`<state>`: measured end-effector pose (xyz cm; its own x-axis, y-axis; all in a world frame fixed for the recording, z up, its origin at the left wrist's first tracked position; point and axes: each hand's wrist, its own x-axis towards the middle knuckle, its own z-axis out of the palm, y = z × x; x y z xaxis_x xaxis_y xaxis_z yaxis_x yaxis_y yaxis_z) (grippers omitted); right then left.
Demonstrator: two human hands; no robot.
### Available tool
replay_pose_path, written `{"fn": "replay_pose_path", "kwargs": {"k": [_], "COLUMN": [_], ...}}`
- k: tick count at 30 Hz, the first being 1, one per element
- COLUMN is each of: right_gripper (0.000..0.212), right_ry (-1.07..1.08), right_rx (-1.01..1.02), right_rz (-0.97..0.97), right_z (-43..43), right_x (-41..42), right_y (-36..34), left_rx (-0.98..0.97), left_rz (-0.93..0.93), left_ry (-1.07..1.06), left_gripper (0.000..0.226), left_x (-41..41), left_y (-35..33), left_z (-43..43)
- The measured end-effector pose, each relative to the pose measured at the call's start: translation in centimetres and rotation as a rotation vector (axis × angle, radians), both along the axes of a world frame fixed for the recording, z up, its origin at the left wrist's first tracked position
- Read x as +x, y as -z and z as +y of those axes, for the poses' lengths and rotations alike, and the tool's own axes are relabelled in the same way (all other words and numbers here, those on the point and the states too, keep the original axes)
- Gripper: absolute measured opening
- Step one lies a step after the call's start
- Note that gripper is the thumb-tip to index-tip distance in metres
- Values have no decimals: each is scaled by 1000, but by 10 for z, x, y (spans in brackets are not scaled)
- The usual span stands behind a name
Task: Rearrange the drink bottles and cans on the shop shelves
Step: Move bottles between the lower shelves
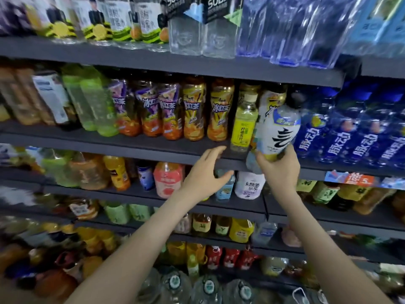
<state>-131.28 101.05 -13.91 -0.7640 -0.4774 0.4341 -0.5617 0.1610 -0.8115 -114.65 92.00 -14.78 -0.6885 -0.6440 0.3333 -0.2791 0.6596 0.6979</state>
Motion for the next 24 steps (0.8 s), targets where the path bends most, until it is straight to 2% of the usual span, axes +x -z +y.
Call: {"fn": "replay_pose_path", "kwargs": {"k": [4, 9, 12, 17, 24], "right_gripper": [43, 52, 46, 49, 46], "right_ry": [-411, -712, -885, -1014, -1021], "right_rx": [28, 83, 121, 114, -26], "right_rz": [-38, -101, -170, -191, -421], "right_z": [-7, -49, -87, -143, -247], "right_x": [75, 173, 230, 335, 506], "right_y": [-11, -4, -1, 6, 22], "left_rx": [44, 136, 217, 240, 72], "left_rz": [11, 145, 158, 155, -23], "left_ry": [-62, -287, -406, -521, -542], "left_gripper": [90, 69, 64, 67, 74], "left_x": [37, 132, 200, 314, 486], "left_y": [2, -1, 3, 11, 8], "left_z": [13, 8, -10, -50, -150]}}
